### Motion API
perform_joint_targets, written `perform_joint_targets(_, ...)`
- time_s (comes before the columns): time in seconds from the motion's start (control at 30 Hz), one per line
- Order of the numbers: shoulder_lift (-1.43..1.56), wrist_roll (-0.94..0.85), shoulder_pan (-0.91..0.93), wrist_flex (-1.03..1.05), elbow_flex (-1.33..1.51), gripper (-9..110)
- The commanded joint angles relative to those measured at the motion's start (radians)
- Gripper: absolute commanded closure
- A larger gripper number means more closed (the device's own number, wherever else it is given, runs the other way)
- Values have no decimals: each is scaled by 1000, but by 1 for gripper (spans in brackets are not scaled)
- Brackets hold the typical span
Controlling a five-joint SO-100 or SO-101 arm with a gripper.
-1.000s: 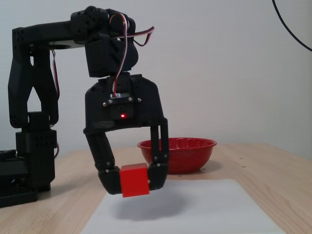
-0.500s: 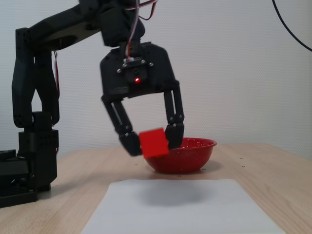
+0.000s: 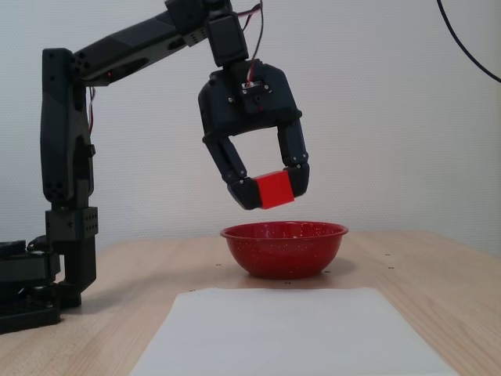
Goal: Grasp the red cube and put it in the red bowl.
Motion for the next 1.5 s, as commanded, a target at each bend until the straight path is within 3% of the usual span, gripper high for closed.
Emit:
perform_joint_targets(0.0, 123, -31, 48, -6, -135, 101)
perform_joint_targets(0.5, 31, -123, 357, -161, -186, 101)
perform_joint_targets(1.0, 11, -124, 489, -482, 49, 101)
perform_joint_targets(1.23, -14, -129, 509, -456, 67, 77)
perform_joint_targets(1.47, -34, -137, 506, -437, 43, 74)
